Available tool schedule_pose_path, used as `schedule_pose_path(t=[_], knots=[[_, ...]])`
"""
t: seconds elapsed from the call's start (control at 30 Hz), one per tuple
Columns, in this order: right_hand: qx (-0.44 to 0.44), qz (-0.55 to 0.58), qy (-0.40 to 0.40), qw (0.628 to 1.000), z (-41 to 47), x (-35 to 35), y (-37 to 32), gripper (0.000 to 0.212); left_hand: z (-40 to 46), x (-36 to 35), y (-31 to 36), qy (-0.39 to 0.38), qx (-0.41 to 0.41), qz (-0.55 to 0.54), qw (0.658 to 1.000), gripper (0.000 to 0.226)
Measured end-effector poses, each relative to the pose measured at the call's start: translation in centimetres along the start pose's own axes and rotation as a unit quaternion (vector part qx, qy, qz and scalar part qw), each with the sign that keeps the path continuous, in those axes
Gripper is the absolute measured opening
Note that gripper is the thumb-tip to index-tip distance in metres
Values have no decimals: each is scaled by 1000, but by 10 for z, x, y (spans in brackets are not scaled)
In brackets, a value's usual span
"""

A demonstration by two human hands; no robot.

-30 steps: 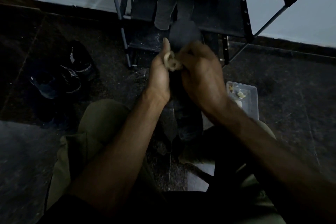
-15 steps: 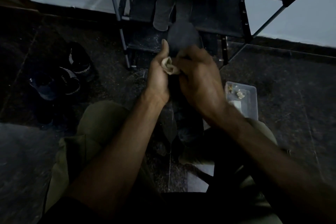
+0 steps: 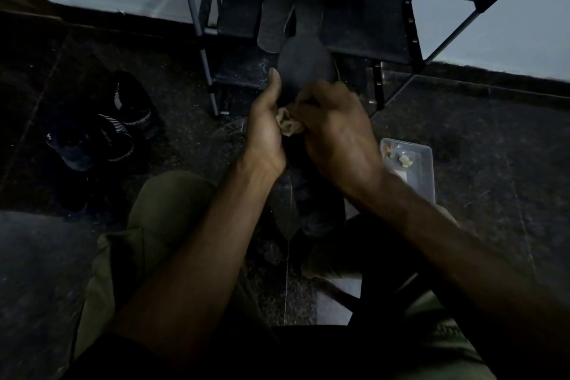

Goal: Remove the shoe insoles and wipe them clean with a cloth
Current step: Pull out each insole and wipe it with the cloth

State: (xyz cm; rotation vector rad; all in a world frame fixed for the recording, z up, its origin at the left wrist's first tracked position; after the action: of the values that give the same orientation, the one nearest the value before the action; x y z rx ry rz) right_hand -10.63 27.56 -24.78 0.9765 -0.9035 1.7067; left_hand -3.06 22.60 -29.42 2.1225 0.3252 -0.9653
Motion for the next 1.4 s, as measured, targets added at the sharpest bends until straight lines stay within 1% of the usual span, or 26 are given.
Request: schedule_pose_path(t=[0.07,0.13,0.2,0.27,0.33,0.37,0.4,0.43,0.53,0.63,0.73,0.8,0.87,0.97,1.0,1.1,1.2,1.3,1.4], knots=[[-21,31,7,999,-2,3,6,24,1,-2,-3,-4,13,6,1000,55],[-94,109,52,988,-1,9,20,17,1,-9,-6,-29,45,-16,998,60],[-190,198,113,955,-5,18,34,11,2,-12,-3,-53,50,-42,996,58],[-256,295,145,909,-14,21,39,9,4,-9,0,-54,42,-39,997,57],[-309,385,144,858,-24,22,39,5,3,-7,2,-50,32,-27,998,56],[-334,413,133,837,-28,21,37,4,4,-8,3,-47,26,-26,998,55],[-352,426,118,825,-31,19,36,4,4,-8,3,-46,21,-25,998,55],[-360,426,104,823,-33,18,34,5,4,-9,4,-46,17,-26,998,54],[-357,415,84,833,-32,15,32,11,5,-9,5,-55,11,-39,998,55],[-363,402,109,834,-26,15,37,12,5,-10,2,-81,19,-46,995,57],[-368,388,134,834,-18,15,45,13,4,-15,-3,-125,28,-48,991,54],[-358,391,130,838,-15,14,49,16,3,-16,-4,-132,25,-44,990,51],[-344,378,116,852,-12,11,51,16,4,-15,-5,-130,16,-46,990,49],[-335,334,126,872,-9,8,54,5,5,-14,-6,-119,18,-40,992,48],[-327,303,132,885,-7,8,55,6,5,-14,-7,-118,21,-39,992,49],[-272,171,121,939,1,11,54,21,8,-12,-8,-121,29,-44,991,51],[-233,87,92,964,6,7,48,15,7,-13,-8,-130,39,-58,989,55],[-183,74,77,977,3,5,26,20,5,-11,-5,-104,39,-58,992,56],[-118,82,39,989,-1,4,3,24,3,-8,-3,-87,51,-57,993,58]])
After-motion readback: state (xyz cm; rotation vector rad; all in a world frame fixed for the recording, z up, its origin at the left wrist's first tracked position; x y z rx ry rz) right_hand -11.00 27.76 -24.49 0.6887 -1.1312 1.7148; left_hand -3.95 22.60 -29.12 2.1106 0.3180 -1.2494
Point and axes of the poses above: each hand's wrist, its own z-axis towards the middle knuckle, its own x-axis out of the back of the hand, y = z × x, the point moved 3 cm from there along z, towards the middle knuckle, and after that the axes turned 4 degrees about x, right-handed, at the moved point
